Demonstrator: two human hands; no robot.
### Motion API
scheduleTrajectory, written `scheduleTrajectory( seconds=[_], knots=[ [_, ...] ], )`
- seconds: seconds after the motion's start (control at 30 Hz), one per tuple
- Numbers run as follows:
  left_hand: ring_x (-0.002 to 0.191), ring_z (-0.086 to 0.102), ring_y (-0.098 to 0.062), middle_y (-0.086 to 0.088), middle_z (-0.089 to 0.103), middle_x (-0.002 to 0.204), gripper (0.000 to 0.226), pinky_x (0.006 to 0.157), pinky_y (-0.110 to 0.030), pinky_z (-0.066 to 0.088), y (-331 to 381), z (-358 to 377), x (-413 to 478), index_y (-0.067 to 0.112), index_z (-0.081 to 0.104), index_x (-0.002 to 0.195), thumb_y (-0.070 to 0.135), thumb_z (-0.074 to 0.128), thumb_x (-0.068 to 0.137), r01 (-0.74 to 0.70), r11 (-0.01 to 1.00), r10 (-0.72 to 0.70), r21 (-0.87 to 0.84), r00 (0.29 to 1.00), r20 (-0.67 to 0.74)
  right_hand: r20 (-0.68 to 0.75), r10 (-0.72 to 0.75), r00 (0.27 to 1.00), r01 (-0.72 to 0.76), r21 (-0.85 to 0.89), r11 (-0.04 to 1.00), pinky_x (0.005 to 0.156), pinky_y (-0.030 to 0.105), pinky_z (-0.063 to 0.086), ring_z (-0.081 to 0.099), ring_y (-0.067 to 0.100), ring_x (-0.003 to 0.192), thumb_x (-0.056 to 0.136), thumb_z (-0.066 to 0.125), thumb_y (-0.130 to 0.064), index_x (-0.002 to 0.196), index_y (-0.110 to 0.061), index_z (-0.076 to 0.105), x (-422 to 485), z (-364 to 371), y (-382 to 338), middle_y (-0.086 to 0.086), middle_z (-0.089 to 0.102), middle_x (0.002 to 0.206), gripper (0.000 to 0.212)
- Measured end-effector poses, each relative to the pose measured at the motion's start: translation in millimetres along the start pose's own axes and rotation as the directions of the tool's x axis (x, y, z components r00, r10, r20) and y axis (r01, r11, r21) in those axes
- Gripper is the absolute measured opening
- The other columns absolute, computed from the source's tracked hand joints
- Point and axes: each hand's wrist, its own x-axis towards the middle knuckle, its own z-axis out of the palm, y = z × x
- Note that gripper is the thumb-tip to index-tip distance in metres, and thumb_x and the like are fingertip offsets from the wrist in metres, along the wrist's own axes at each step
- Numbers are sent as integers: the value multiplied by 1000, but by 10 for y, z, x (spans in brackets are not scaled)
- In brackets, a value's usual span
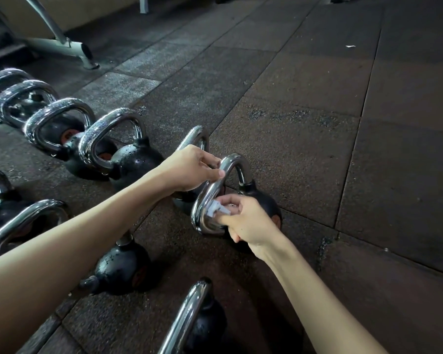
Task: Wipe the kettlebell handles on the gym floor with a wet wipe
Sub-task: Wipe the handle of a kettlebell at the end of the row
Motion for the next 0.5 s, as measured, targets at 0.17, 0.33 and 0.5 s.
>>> scheduleTrajectory(
  seconds=[0.17, 0.33, 0.5],
  knots=[
    [86, 62, 11, 23, 66, 84, 34, 76, -12, 48, 7, 8, 15, 29, 76, 122, 42, 79, 90, 6, 1000, -5, -13, 1000, 9, 86, -156, 984, 177, -395, 901, 33, 20, 30, 39, 5, 32, 91, 74, -7, 96, -15, 65, -93, -100, -117, 2, 74, 80, 13],
    [80, 56, 16, 27, 60, 82, 39, 65, -7, 39, 17, 14, 6, 27, 74, 126, 42, 77, 91, -5, 1000, 5, -10, 1000, 0, 130, -163, 978, 205, -459, 865, 32, 21, 33, 40, 3, 32, 90, 72, -3, 92, -18, 66, -71, -130, -158, -9, 70, 74, 16],
    [88, 64, 8, 9, 74, 99, 43, 69, -11, 42, 15, 4, -41, 26, 72, 128, 41, 79, 89, 18, 999, -17, -48, 1000, 25, 130, -208, 969, 244, -595, 766, 42, 8, 38, 54, -10, 41, 92, 74, -7, 98, -16, 67, -115, -179, -138, -8, 70, 84, 13]
  ],
)
